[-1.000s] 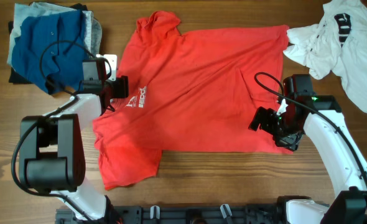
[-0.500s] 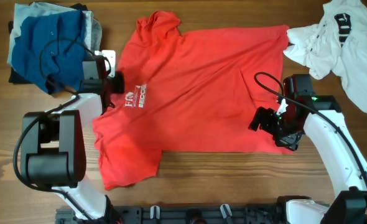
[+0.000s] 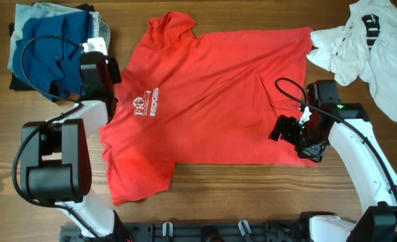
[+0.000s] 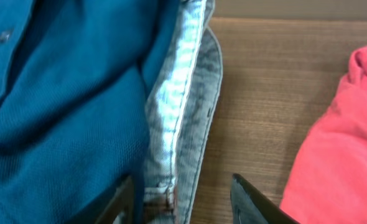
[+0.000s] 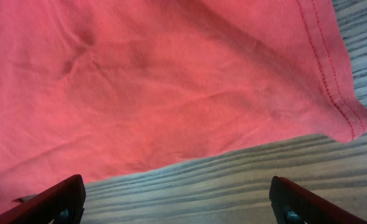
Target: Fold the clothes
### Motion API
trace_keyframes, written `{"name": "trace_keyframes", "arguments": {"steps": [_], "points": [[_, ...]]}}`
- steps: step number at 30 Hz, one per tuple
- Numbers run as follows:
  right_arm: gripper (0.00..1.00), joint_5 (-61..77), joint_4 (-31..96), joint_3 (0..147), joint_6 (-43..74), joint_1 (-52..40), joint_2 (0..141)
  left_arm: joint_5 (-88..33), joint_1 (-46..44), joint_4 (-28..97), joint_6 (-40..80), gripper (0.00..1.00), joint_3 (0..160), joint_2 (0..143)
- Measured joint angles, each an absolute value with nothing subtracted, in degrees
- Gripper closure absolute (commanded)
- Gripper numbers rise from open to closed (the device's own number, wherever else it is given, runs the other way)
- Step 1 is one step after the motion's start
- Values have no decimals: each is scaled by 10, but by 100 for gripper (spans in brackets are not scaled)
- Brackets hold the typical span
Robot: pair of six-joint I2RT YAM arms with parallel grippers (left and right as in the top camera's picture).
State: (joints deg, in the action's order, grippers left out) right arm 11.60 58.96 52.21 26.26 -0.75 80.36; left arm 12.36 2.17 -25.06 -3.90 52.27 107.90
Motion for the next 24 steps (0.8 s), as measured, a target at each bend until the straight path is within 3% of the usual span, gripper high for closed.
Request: {"name": "trace_keyframes", "arguments": {"steps": [1, 4, 11, 17, 18, 21, 24], "points": [[4, 116, 588, 522, 263, -8, 804, 113, 23, -236, -37, 15, 523, 1079], [5, 116, 587, 522, 262, -8, 804, 70, 23, -195, -33, 12, 524, 1079], [5, 116, 586, 522, 262, -8, 804, 10, 23, -184, -35, 17, 524, 1086], [4, 116, 586, 522, 263, -8, 804, -10, 23, -183, -39, 38, 523, 1120], [4, 116, 585, 522, 262, -8, 804, -10, 23, -182, -38, 51, 523, 1125], [4, 116, 582, 522, 263, -8, 804, -15, 23, -182, -37, 72, 523, 1129], [4, 116, 580, 522, 262, -8, 804, -17, 23, -184, -37, 85, 524, 1129]]}}
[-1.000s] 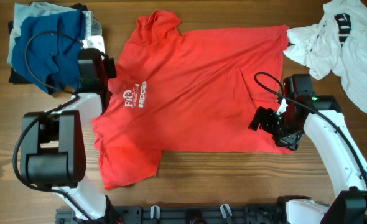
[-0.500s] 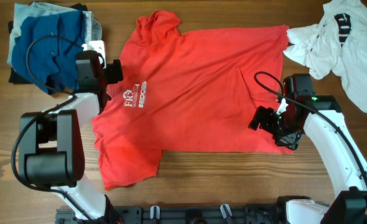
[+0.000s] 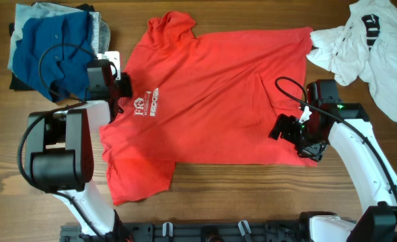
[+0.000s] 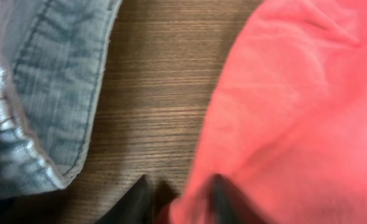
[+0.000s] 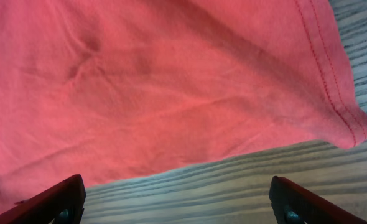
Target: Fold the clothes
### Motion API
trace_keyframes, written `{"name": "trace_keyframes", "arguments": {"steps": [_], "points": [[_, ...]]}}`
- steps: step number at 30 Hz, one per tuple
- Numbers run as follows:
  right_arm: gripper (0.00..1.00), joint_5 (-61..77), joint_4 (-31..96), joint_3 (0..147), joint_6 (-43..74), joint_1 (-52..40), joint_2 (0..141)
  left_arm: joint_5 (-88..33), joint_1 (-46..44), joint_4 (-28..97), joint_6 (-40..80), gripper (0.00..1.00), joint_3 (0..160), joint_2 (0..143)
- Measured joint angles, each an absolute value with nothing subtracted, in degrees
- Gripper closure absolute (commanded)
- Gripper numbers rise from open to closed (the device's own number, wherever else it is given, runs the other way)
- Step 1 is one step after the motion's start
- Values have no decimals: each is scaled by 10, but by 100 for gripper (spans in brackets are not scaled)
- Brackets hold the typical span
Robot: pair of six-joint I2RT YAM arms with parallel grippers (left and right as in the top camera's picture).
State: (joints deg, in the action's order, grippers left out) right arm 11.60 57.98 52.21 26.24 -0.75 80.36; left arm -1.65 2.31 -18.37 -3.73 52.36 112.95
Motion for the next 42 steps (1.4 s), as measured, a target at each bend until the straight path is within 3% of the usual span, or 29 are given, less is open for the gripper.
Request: {"name": "trace_keyframes", "arguments": {"steps": [7, 14, 15, 16, 17, 18, 28, 31, 42], "points": [[4, 119, 578, 522, 263, -8, 804, -16, 23, -212, -40, 96, 523, 1129], [4, 120, 577, 522, 262, -8, 804, 29, 24, -336, -40, 95, 523, 1129], [5, 120, 577, 522, 262, -8, 804, 34, 24, -358, -40, 87, 523, 1129], [4, 120, 577, 522, 262, -8, 804, 37, 25, -371, -40, 57, 524, 1129], [5, 120, 577, 522, 262, -8, 804, 40, 27, -382, -42, 2, 524, 1129], [5, 120, 577, 522, 262, -8, 804, 45, 30, -386, -40, 0, 524, 1129], [5, 120, 569, 524, 262, -8, 804, 51, 35, -347, -35, 0, 524, 1122], [5, 119, 592, 539, 260, -8, 801, 51, 35, -258, -9, 0, 524, 1075], [0, 94, 683, 579, 362, -8, 654, 28, -2, 258, 219, 0, 533, 710]]}}
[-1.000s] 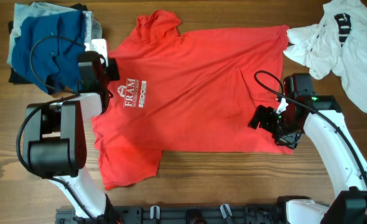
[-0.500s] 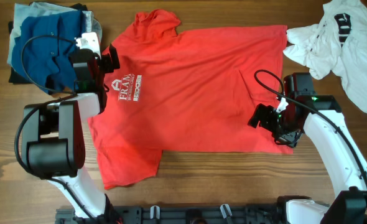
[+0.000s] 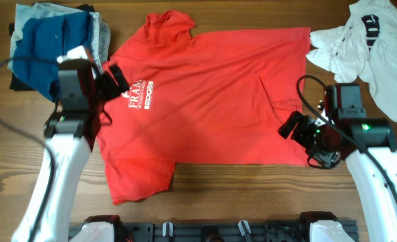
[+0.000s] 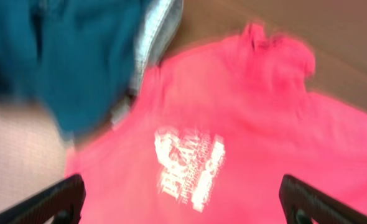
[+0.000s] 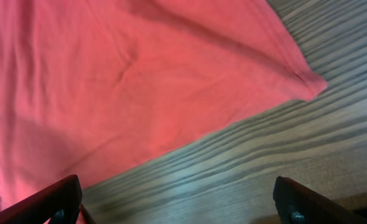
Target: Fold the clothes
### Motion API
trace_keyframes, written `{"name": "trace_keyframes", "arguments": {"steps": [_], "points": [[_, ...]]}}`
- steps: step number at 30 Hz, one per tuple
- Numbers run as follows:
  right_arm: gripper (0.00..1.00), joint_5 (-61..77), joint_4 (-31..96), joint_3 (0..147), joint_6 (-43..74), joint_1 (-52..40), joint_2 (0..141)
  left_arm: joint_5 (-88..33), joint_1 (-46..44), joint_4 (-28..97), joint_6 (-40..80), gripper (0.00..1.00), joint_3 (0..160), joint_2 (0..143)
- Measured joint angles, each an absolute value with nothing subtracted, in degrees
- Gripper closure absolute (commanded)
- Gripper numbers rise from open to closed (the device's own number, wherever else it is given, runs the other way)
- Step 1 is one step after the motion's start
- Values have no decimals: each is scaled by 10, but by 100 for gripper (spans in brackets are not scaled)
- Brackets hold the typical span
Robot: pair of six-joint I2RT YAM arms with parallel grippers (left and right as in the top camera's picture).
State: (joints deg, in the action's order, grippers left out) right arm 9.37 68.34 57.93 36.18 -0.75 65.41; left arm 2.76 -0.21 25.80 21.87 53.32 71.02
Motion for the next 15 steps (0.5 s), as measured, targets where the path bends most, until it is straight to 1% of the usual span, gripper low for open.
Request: {"name": "trace_keyframes", "arguments": {"steps": [3, 7, 10, 15], "points": [[0, 74, 675, 575, 384, -8, 649, 14, -17, 352, 274, 0, 533, 682], [0, 60, 646, 553, 403, -8, 657, 1, -43, 484, 354, 0, 531, 693], [0, 55, 637, 544, 409, -8, 675, -4, -53, 551, 404, 0, 528, 708], [0, 53, 623, 541, 411, -8, 708, -6, -55, 639, 532, 0, 515, 726]]}}
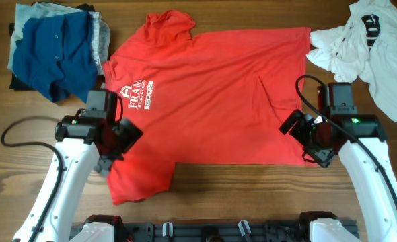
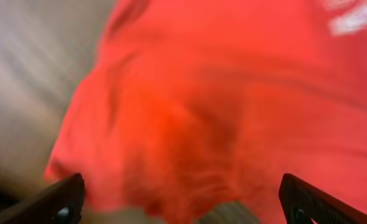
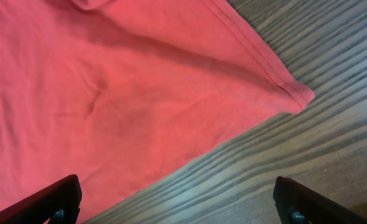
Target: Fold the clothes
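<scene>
A red T-shirt (image 1: 212, 87) with a white chest logo (image 1: 136, 94) lies spread flat on the wooden table. My left gripper (image 1: 128, 133) hovers open over the shirt's left side, just above the lower-left sleeve (image 1: 141, 178). Its wrist view is blurred: red cloth (image 2: 190, 106) fills it, and the left gripper (image 2: 183, 211) holds nothing. My right gripper (image 1: 291, 126) is open above the shirt's lower right corner (image 1: 306, 160). In the right wrist view the hemmed corner (image 3: 298, 96) lies on bare wood, ahead of the right gripper (image 3: 178, 211).
A pile of blue and denim clothes (image 1: 54, 47) sits at the back left. A crumpled white garment (image 1: 367, 47) lies at the back right, touching the shirt's right sleeve. A black rail (image 1: 212, 232) runs along the front edge.
My left gripper has moved from the shirt's left shoulder beside the blue pile down to the shirt's left side above the lower sleeve. The right gripper shifted only slightly.
First my left gripper was low over the denim pile, the shirt's left shoulder bunched and the logo partly hidden. Then it was nearly shut at the shoulder's edge. Later it stood open and higher, with the shoulder spread and the logo showing. The right gripper stayed open by the lower right corner.
</scene>
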### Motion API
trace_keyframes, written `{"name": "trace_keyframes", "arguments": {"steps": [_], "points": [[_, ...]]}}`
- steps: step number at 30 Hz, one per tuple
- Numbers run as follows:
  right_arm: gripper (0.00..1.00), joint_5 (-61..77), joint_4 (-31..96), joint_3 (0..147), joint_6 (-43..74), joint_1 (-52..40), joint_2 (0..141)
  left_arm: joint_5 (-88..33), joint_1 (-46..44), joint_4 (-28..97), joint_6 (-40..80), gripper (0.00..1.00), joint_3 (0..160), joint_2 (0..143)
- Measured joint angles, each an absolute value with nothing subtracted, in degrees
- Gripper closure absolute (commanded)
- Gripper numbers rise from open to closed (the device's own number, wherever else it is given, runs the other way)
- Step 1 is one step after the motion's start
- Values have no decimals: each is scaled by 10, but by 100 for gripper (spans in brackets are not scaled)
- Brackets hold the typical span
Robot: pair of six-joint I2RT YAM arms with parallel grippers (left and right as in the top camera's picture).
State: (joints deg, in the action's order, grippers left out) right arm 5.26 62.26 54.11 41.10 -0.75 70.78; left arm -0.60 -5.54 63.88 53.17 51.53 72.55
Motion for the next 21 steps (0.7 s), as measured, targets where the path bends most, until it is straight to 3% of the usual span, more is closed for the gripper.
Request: {"name": "trace_keyframes", "arguments": {"steps": [11, 21], "points": [[0, 39, 607, 540, 412, -8, 768, -65, -90, 652, 737, 2, 356, 726], [0, 37, 601, 539, 411, -8, 776, -87, -108, 567, 822, 5, 279, 716]]}}
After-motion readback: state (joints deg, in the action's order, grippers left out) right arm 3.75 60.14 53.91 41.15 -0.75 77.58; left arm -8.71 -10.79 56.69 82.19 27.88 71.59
